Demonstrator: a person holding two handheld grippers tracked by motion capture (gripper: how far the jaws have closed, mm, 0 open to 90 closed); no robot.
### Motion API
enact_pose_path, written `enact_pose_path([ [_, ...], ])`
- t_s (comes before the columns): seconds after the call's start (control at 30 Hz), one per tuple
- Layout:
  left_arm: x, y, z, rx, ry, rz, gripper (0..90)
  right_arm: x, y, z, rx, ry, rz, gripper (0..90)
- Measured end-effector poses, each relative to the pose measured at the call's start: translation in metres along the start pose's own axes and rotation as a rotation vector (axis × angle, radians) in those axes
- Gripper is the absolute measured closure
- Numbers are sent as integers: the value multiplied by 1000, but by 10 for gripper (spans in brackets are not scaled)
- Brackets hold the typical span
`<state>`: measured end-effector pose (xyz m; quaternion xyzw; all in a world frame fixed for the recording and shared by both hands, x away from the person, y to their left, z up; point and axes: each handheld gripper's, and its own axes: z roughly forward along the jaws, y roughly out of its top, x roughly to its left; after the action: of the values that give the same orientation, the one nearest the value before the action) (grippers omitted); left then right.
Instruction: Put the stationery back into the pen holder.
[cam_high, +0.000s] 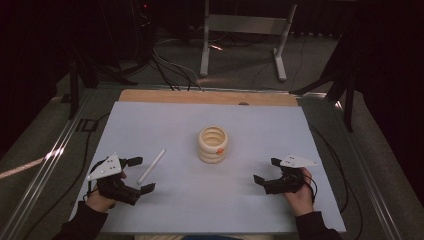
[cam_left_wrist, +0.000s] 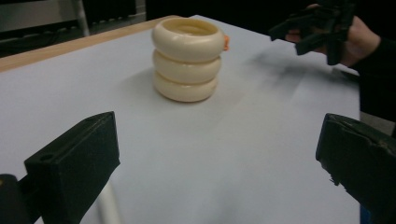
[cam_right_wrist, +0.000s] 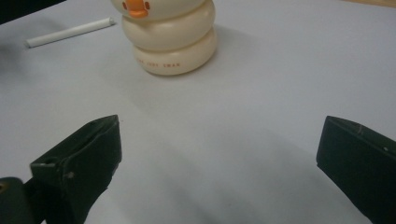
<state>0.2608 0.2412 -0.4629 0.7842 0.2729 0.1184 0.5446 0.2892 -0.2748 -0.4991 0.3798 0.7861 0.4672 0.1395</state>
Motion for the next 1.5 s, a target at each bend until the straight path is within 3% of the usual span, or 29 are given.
enact_pose_path([
  [0.17, 10, 8, -3, 23, 8, -60, 1, 0, 0, -1, -2, 2, -3, 0],
  [0.3, 13, 15, -2, 41, 62, -72, 1, -1, 0, 0, -1, 8, 4, 0],
  [0.53, 18, 28, 2, 116, 133, -78, 1, 0, 1, 0, -6, 16, 10, 0],
  [0.63, 20, 32, 4, 144, 184, -80, 1, 0, 2, 0, -9, 19, 9, 0],
  [1.03, 33, 43, 19, 266, 301, -155, 2, 2, 2, 0, -15, 25, 0, 0],
  [1.23, 34, 42, 31, 320, 330, -218, 2, 1, 2, -3, -24, 24, 2, 0],
  [1.5, 35, 39, 49, 428, 344, -253, 3, 1, 1, -4, -22, 24, 4, 0],
])
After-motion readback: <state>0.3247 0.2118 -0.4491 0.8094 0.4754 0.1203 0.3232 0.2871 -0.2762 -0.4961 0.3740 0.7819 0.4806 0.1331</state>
